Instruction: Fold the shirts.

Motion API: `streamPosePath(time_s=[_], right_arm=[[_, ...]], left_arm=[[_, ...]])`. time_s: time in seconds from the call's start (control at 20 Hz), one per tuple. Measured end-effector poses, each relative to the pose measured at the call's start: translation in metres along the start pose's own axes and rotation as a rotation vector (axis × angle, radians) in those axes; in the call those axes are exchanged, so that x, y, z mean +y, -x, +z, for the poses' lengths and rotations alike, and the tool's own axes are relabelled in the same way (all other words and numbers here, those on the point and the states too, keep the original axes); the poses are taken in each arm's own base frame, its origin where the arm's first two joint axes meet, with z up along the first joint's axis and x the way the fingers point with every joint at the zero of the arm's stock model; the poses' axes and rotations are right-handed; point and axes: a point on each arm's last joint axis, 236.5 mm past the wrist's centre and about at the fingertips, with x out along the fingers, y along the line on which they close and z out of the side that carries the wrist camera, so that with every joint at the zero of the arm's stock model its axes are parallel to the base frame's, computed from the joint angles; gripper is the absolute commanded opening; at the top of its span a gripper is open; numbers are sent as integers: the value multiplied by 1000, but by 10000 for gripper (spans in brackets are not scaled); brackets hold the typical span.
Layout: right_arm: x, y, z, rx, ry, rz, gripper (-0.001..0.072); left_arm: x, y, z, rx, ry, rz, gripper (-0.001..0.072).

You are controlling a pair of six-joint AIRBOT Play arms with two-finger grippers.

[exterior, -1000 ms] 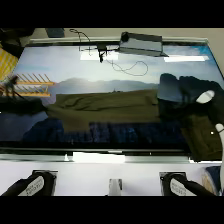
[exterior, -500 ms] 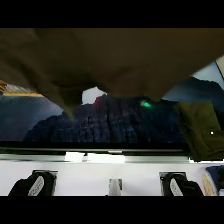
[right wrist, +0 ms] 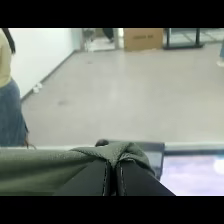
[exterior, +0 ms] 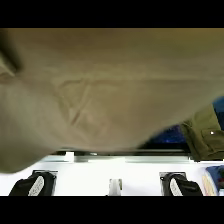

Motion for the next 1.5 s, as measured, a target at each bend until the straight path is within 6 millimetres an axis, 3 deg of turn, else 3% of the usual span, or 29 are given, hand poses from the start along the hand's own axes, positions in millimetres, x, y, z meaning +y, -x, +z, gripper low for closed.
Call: streamPosePath(time_s=[0.1, 0.2, 0.35, 0.45, 0.55, 0.65, 0.75, 0.85, 1.1, 1.25, 1.5], right_arm=[[-6, -29, -40, 164, -16, 4, 25], [-16, -65, -108, 415, -47, 11, 25], [-31, -108, -236, 834, -108, 31, 25], [-40, -126, -317, 1054, -155, 37, 25], [-48, -146, -377, 1178, -198, 29, 25], [-54, -171, -426, 1226, -254, 11, 25], [-56, -197, -451, 1192, -304, 2, 25], [-61, -228, -462, 1104, -338, -13, 25], [-84, -292, -445, 815, -370, -77, 25], [-92, -307, -447, 757, -380, -98, 25], [-84, -296, -496, 897, -416, -85, 26]], left_arm=[[7, -20, -37, 135, 22, -5, 33], [15, -46, -95, 331, 62, -17, 33], [31, -78, -222, 710, 159, -35, 33], [39, -86, -315, 946, 227, -46, 33], [45, -89, -400, 1123, 296, -44, 33], [46, -96, -463, 1213, 371, -45, 33], [44, -110, -507, 1237, 459, -45, 33], [37, -132, -536, 1200, 548, -46, 33], [16, -186, -587, 1075, 632, -15, 34], [11, -207, -611, 1016, 640, 22, 34], [3, -206, -648, 1056, 650, 35, 33]])
